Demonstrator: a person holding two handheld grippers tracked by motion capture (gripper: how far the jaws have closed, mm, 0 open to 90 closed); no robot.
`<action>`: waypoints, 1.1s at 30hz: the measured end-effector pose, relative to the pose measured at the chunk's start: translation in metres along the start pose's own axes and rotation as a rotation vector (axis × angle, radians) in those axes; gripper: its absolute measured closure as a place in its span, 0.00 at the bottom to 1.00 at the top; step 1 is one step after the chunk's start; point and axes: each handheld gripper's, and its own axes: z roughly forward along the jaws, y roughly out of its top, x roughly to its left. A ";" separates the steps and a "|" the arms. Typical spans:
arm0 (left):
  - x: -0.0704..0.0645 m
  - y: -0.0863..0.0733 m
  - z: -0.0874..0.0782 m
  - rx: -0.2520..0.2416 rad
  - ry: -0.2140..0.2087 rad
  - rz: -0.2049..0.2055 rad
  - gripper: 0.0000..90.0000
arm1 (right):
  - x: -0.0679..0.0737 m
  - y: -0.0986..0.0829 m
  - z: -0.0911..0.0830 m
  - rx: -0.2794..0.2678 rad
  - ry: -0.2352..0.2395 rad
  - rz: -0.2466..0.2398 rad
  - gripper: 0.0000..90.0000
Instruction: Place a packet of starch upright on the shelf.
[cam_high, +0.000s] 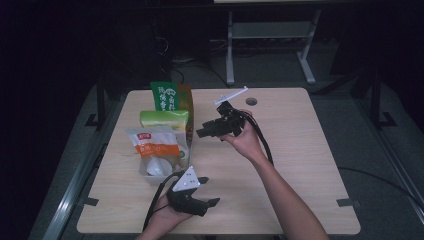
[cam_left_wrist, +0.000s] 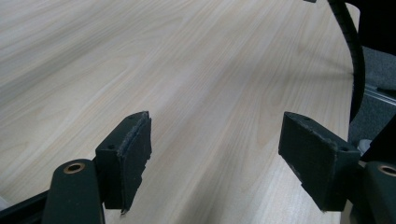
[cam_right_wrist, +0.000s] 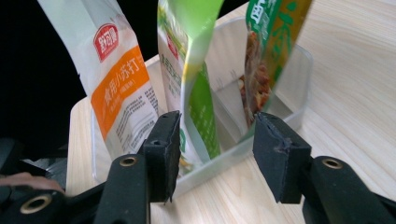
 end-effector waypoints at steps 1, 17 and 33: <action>0.000 0.000 0.000 -0.001 0.000 -0.001 0.28 | 0.000 -0.001 -0.003 -0.007 -0.002 0.004 0.56; 0.001 0.001 0.001 0.002 0.006 -0.006 0.28 | -0.012 -0.025 -0.040 0.003 -0.047 0.045 0.49; 0.003 0.001 0.001 0.003 0.010 0.003 0.27 | -0.017 -0.052 -0.071 0.006 -0.094 0.094 0.44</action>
